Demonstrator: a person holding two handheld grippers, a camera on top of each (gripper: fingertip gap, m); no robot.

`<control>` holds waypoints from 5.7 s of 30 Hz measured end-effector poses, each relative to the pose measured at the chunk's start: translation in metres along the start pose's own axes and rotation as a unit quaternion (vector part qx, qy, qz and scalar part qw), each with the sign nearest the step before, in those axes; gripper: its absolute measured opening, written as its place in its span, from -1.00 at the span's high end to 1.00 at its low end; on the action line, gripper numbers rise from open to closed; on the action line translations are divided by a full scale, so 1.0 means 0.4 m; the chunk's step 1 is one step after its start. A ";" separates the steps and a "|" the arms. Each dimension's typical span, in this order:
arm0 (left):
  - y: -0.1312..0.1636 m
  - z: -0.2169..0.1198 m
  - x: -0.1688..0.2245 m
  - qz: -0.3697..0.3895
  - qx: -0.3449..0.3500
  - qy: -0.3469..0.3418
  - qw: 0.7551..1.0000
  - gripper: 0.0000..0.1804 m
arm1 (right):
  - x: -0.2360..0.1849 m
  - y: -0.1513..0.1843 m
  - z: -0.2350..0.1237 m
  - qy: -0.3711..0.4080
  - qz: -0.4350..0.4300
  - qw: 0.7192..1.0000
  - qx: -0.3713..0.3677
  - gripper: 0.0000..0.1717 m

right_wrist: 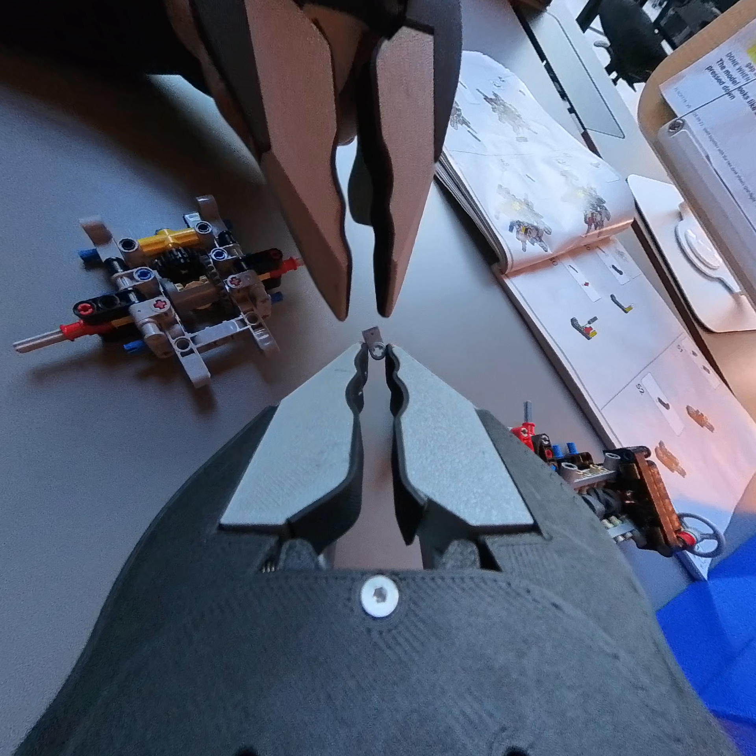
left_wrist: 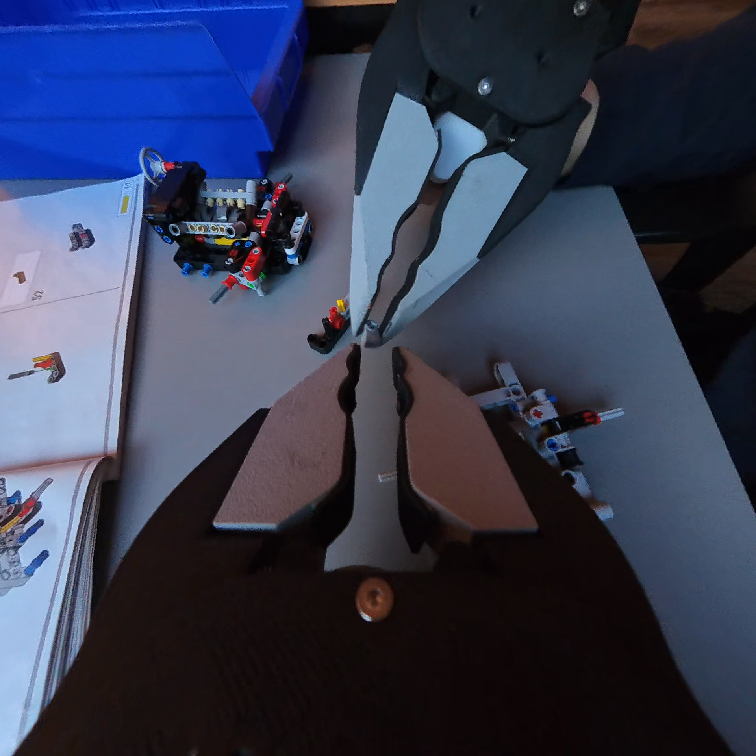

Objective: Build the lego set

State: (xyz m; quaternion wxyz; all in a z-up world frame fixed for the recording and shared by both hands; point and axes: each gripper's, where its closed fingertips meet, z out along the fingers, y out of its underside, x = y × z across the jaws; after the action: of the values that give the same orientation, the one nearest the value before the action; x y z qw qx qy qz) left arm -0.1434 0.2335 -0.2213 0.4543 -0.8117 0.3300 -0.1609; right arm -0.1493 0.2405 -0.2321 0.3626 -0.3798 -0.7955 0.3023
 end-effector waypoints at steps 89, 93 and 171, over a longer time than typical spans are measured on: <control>0.037 0.005 -0.003 0.040 0.001 0.004 0.999 0.94 | 0.037 0.107 0.007 -0.027 0.082 0.995 -0.049 0.89; 0.031 -0.001 -0.005 0.028 0.012 0.001 1.000 0.94 | 0.028 0.109 0.011 -0.047 0.082 0.994 -0.052 0.94; -0.011 -0.081 -0.052 -0.039 0.100 -0.084 0.991 0.94 | 0.127 -0.086 0.025 -0.122 0.149 0.964 0.186 0.76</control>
State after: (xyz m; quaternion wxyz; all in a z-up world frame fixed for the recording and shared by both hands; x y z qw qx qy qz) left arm -0.1750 0.2289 -0.1993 0.5527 -0.7851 0.2406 -0.1422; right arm -0.1932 0.2622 -0.1939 0.2781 -0.3803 -0.6982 0.5391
